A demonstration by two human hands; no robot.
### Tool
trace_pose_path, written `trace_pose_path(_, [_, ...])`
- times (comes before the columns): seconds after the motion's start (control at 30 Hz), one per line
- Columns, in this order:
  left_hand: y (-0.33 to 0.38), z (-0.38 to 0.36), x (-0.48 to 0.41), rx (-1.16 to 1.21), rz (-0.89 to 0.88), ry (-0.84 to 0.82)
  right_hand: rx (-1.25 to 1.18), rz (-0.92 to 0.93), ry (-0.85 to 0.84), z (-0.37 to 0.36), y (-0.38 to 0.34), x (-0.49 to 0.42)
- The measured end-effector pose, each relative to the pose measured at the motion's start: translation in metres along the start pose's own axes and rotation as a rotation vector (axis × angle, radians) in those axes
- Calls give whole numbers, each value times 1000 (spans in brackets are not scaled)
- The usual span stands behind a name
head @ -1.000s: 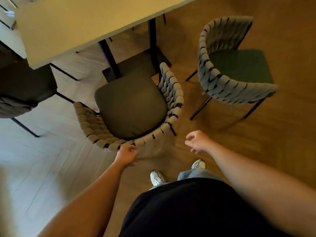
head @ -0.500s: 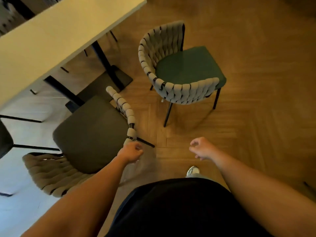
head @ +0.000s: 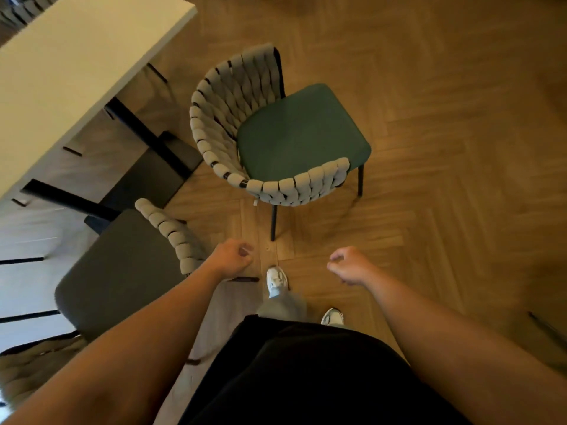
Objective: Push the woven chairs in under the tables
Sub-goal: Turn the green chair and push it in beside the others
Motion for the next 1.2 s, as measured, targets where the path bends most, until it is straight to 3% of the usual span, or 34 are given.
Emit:
trace_pose_path(0.27, [29, 117, -133, -276, -107, 68, -250, -89, 69, 18, -79, -97])
trace_pose_path(0.57, [25, 211, -276, -859, -269, -7, -1163, -388, 36, -20, -157, -206])
trace_pose_path(0.73, [12, 221, -311, -1146, -276, -153, -1486, -501, 132, -33, -171, -235])
trace_pose_path(0.83, [0, 222, -317, -1248, -303, -190, -1505, -555, 205, -35, -171, -242])
trace_pose_path(1.0, [-7, 219, -316, -1207, -389, -129, -1391, -606, 220, -33, -171, -246])
trace_pose_path(1.1, [-7, 217, -314, -1175, -373, -103, -1328, -548, 156, -30, -169, -249])
trace_pose_path(1.2, [-7, 206, -303, -1148, -330, -86, -1259, -614, 235, -12, -158, -247])
Point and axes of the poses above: each hand's wrist, its own x-axis away from the middle knuckle, its own z-axis out of the back of the hand, y = z × x, the point moved 5 cm from there along -x, towards the middle knuckle, and after that the axes turned 1 degree about y, right-handed, at the moved point
